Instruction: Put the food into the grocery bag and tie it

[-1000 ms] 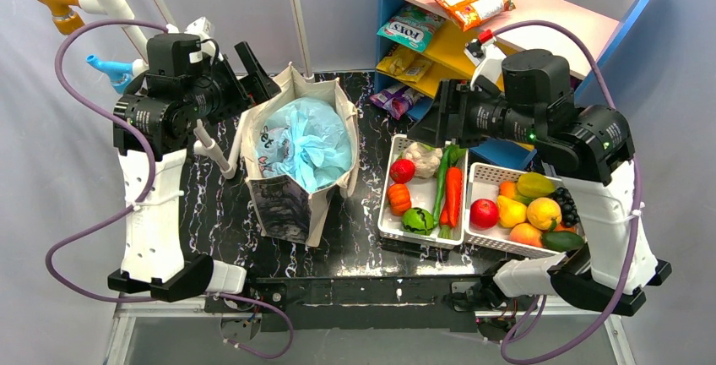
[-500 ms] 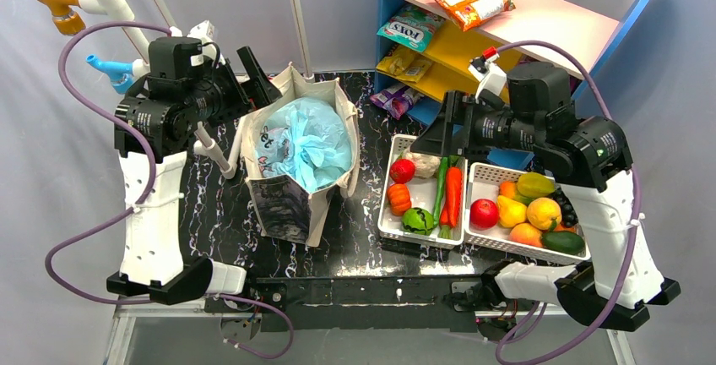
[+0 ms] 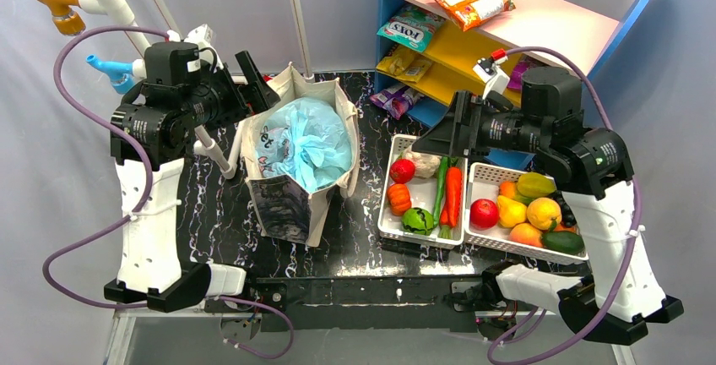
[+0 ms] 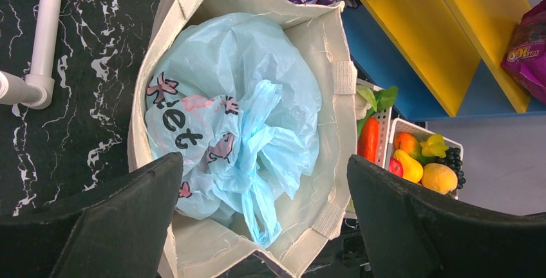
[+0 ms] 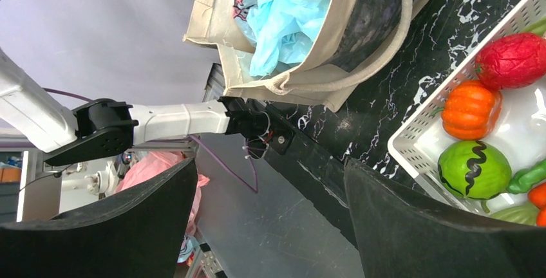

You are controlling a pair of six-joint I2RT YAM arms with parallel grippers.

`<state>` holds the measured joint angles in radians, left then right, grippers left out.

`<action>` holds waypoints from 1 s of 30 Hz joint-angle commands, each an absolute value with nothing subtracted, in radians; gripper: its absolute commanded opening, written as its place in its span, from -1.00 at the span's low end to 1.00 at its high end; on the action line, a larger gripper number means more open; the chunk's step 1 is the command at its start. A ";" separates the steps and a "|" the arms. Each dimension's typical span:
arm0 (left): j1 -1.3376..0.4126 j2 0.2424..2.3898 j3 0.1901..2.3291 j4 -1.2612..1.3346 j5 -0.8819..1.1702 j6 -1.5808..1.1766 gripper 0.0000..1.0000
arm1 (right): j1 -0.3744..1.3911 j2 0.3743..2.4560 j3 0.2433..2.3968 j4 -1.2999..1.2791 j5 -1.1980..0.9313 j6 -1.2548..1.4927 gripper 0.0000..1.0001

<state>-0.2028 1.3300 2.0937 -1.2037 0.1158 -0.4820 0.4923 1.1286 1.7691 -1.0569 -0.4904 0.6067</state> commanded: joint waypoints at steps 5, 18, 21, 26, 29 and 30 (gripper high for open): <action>-0.199 1.302 2.082 -1.201 0.122 -0.468 0.99 | 0.468 1.097 1.756 -0.992 -0.526 0.618 0.82; -0.199 1.303 2.096 -1.205 0.122 -0.458 0.99 | 0.450 1.067 1.730 -0.977 -0.522 0.631 0.83; -0.199 1.297 2.086 -1.201 0.120 -0.459 0.99 | 0.449 1.060 1.725 -0.977 -0.525 0.634 0.83; -0.199 1.276 2.050 -1.182 0.119 -0.473 0.99 | 0.442 1.051 1.714 -0.988 -0.519 0.645 0.83; -0.199 1.270 2.037 -1.175 0.119 -0.481 0.99 | 0.439 1.049 1.709 -0.993 -0.518 0.650 0.83; -0.199 1.271 2.034 -1.174 0.118 -0.483 0.99 | 0.438 1.050 1.709 -0.997 -0.518 0.651 0.82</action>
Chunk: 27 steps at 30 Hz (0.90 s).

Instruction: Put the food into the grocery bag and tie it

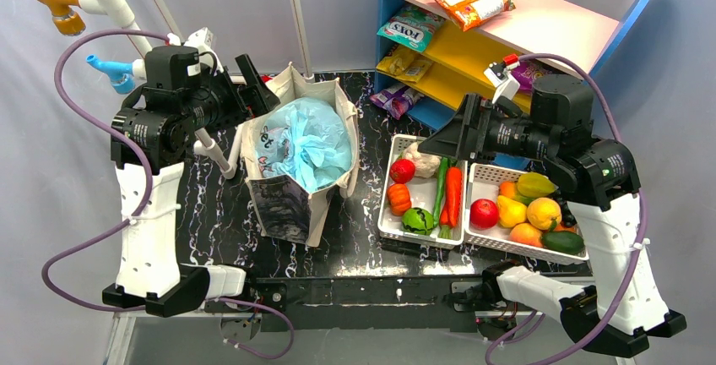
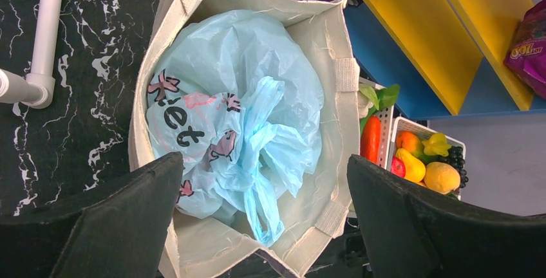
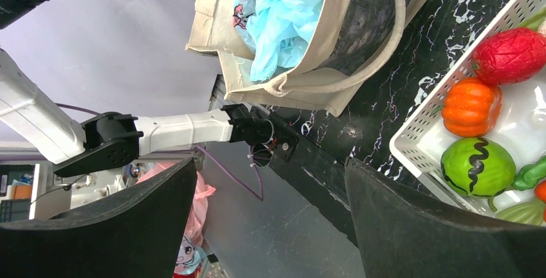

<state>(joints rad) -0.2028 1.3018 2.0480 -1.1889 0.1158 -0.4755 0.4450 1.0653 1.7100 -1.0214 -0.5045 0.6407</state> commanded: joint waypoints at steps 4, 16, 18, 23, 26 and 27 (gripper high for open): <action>-0.199 1.272 2.031 -1.175 0.118 -0.484 0.99 | 0.437 1.046 1.703 -0.998 -0.521 0.655 0.82; -0.199 1.262 2.005 -1.166 0.117 -0.491 0.99 | 0.436 1.037 1.690 -0.995 -0.522 0.663 0.82; -0.199 1.258 1.998 -1.165 0.115 -0.491 0.99 | 0.436 1.039 1.690 -0.997 -0.524 0.663 0.82; -0.199 1.232 1.962 -1.113 0.124 -0.471 0.99 | 0.433 1.048 1.692 -0.999 -0.531 0.662 0.82; -0.199 1.210 1.929 -1.094 0.032 -0.529 0.99 | 0.433 1.051 1.690 -0.998 -0.534 0.663 0.82; -0.199 1.211 1.930 -1.099 -0.001 -0.548 0.99 | 0.432 1.052 1.690 -0.996 -0.536 0.663 0.82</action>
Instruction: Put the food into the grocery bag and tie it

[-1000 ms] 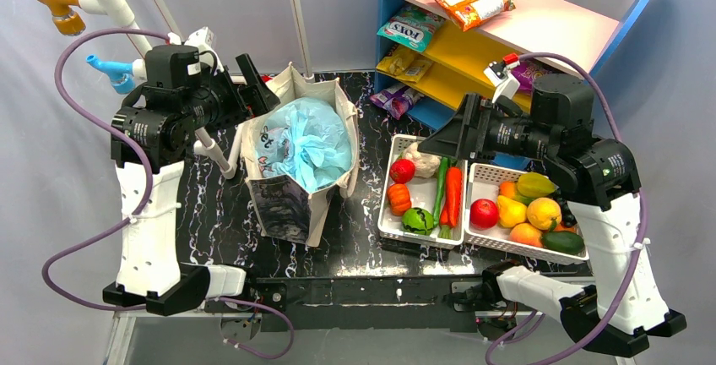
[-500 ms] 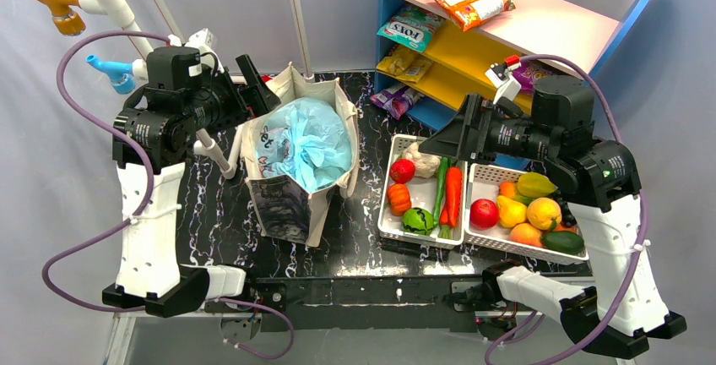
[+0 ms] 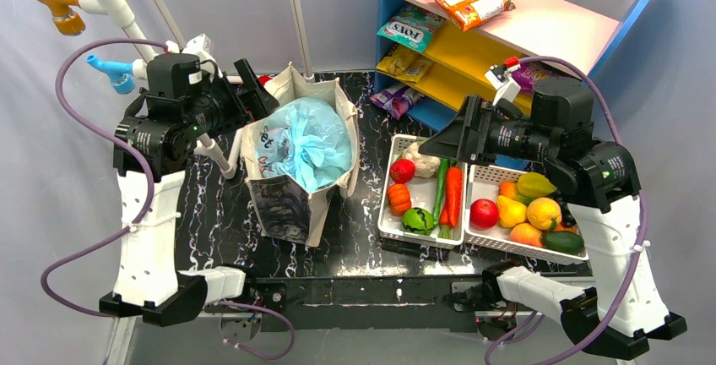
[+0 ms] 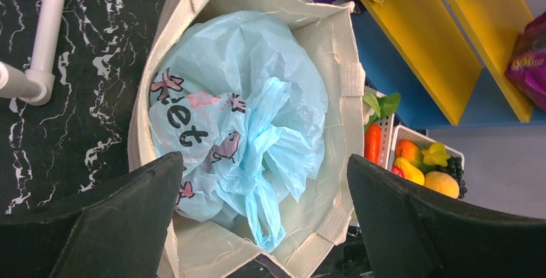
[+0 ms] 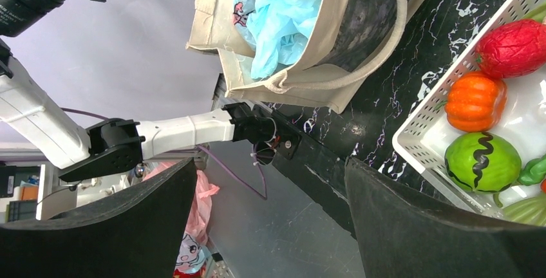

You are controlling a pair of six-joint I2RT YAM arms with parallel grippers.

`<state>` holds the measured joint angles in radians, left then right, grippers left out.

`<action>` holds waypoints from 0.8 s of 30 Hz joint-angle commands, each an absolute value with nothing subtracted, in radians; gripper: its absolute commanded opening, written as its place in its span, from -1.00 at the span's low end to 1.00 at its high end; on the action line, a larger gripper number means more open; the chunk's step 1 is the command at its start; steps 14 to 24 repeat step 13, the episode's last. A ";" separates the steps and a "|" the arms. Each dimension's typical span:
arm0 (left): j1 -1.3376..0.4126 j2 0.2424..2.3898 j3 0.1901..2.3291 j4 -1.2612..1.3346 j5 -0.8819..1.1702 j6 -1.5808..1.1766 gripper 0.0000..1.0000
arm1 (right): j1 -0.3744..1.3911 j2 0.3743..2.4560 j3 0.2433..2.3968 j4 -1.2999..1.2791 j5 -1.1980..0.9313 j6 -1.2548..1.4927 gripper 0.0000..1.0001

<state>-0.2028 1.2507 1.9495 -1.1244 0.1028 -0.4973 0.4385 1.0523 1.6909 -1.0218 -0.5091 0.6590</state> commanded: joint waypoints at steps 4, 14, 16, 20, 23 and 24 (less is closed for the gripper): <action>-0.199 1.206 1.940 -1.105 -0.055 -0.585 0.99 | 0.430 1.055 1.689 -0.996 -0.542 0.663 0.82; -0.199 1.111 1.810 -0.916 0.055 -0.522 0.99 | 0.427 1.056 1.684 -0.993 -0.549 0.664 0.82; -0.199 1.111 1.810 -0.916 0.055 -0.522 0.99 | 0.427 1.056 1.684 -0.993 -0.549 0.664 0.82; -0.199 1.111 1.810 -0.916 0.055 -0.522 0.99 | 0.427 1.056 1.684 -0.993 -0.549 0.664 0.82; -0.199 1.111 1.810 -0.916 0.055 -0.522 0.99 | 0.427 1.056 1.684 -0.993 -0.549 0.664 0.82; -0.199 1.111 1.810 -0.916 0.055 -0.522 0.99 | 0.427 1.056 1.684 -0.993 -0.549 0.664 0.82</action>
